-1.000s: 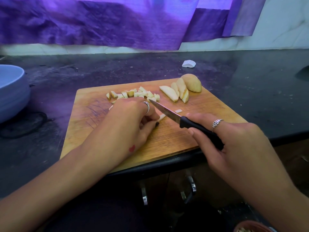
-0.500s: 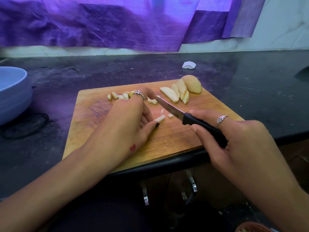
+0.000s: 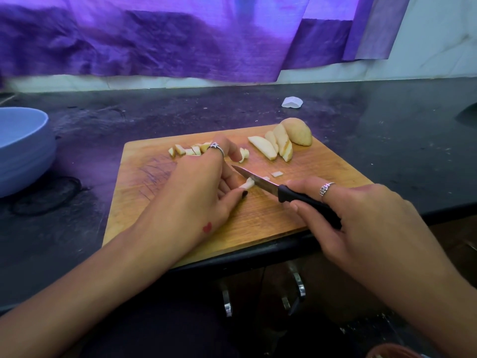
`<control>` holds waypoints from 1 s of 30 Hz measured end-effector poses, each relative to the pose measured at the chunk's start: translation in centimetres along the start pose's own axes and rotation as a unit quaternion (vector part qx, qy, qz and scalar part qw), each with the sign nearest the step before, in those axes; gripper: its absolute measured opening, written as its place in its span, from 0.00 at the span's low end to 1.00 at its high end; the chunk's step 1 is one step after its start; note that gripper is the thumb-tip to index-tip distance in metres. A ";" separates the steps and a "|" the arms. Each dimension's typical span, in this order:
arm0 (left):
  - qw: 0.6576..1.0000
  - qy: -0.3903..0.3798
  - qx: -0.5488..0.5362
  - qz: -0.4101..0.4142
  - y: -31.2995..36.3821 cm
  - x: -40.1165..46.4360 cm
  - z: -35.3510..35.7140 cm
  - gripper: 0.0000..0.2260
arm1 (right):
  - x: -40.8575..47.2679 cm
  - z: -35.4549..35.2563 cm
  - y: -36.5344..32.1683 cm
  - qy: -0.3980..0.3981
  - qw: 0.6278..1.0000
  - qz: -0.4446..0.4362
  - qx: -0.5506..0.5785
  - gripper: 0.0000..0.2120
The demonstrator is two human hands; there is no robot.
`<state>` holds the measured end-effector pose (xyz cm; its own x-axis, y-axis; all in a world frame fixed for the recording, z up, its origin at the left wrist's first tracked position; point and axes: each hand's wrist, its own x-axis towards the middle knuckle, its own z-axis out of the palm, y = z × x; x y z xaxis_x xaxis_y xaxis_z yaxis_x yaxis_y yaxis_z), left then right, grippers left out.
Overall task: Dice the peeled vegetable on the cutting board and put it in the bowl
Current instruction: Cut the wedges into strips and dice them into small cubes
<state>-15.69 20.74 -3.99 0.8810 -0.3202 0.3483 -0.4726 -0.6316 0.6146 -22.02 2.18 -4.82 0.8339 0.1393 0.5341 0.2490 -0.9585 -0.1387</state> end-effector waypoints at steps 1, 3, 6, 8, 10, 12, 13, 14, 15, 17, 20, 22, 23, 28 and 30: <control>1.000 0.001 0.001 0.003 -0.1 0.0 0.0 0.15 | 0.0 0.0 0.0 0.014 1.000 0.003 -0.005 0.11; 1.000 0.001 0.000 0.006 -0.1 -0.2 -0.2 0.13 | 0.0 0.0 -0.1 0.041 0.999 0.011 0.013 0.10; 1.000 0.004 0.001 0.011 -0.4 -0.6 -0.5 0.12 | 0.0 -0.2 -0.5 0.042 0.997 0.008 0.058 0.13; 1.000 0.003 0.007 0.011 -0.5 -0.8 -0.6 0.11 | -0.1 -0.1 -0.8 0.021 0.998 0.005 0.055 0.14; 1.000 0.005 0.013 0.011 -0.7 -0.9 -0.6 0.11 | -0.1 0.1 -1.0 0.013 0.999 0.008 0.040 0.14; 1.000 0.008 0.016 0.012 -0.7 -0.9 -0.5 0.11 | -0.1 0.4 -1.1 0.022 0.999 0.005 0.030 0.13; 1.000 0.009 0.019 0.012 -0.7 -0.8 -0.5 0.11 | 0.0 0.4 -1.1 0.024 0.999 0.003 0.029 0.12; 1.000 0.010 0.022 0.014 -0.7 -0.8 -0.5 0.11 | 0.0 0.4 -1.2 0.020 0.999 0.000 0.028 0.11; 1.000 0.011 0.025 0.015 -0.8 -0.8 -0.4 0.11 | 0.0 0.4 -1.1 0.014 1.000 -0.005 0.027 0.12; 0.999 0.015 0.030 0.017 -0.9 -0.8 -0.4 0.10 | 0.1 0.3 -1.0 -0.001 1.000 -0.012 0.024 0.12; 0.999 0.021 0.029 0.013 -0.9 -0.8 -0.5 0.08 | 0.2 0.2 -0.8 -0.019 1.000 -0.013 0.017 0.12; 0.999 0.022 0.033 0.004 -1.0 -0.9 -0.5 0.06 | 0.1 0.1 -0.7 -0.016 1.000 -0.014 0.008 0.11; 0.999 0.024 0.040 -0.001 -1.0 -0.9 -0.5 0.05 | 0.0 0.1 -0.7 -0.012 1.000 -0.014 0.001 0.11; 0.995 0.036 0.089 -0.013 -1.0 -1.1 -0.6 0.05 | -0.7 0.1 -0.6 0.036 0.999 -0.002 0.004 0.12; 0.994 0.039 0.098 -0.012 -0.9 -1.2 -0.7 0.06 | -0.8 0.1 -0.8 0.050 0.998 0.004 0.028 0.11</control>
<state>-16.32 22.14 -4.47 0.8840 -0.2529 0.3933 -0.4313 -0.7658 0.4770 -22.83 2.83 -5.21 0.7839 0.1033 0.6122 0.2714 -0.9439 -0.1882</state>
